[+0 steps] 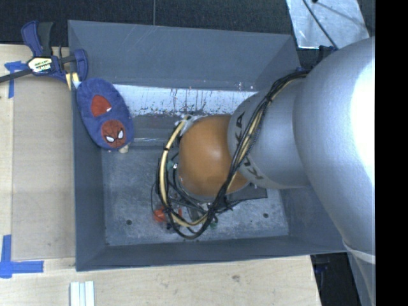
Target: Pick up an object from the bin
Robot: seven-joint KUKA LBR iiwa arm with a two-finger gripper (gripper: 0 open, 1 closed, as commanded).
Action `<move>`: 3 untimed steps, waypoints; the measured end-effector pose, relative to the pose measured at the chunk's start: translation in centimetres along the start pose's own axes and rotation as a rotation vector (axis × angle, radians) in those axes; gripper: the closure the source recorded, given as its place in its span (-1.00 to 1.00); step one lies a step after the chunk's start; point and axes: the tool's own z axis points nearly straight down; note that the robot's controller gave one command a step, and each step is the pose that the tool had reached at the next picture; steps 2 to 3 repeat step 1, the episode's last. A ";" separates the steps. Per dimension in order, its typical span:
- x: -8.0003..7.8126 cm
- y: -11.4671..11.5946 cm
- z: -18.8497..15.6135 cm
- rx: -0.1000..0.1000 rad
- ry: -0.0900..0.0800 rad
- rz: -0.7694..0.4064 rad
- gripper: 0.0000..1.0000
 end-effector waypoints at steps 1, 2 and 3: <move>-2.4 -1.5 -16.1 0.000 0.002 0.000 1.00; -2.4 -1.5 -16.1 0.000 0.002 0.000 1.00; -2.4 -1.5 -16.1 0.000 0.002 0.000 1.00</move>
Offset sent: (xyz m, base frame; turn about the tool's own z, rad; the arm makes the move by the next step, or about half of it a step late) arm 0.0211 -0.0104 0.1567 -0.0026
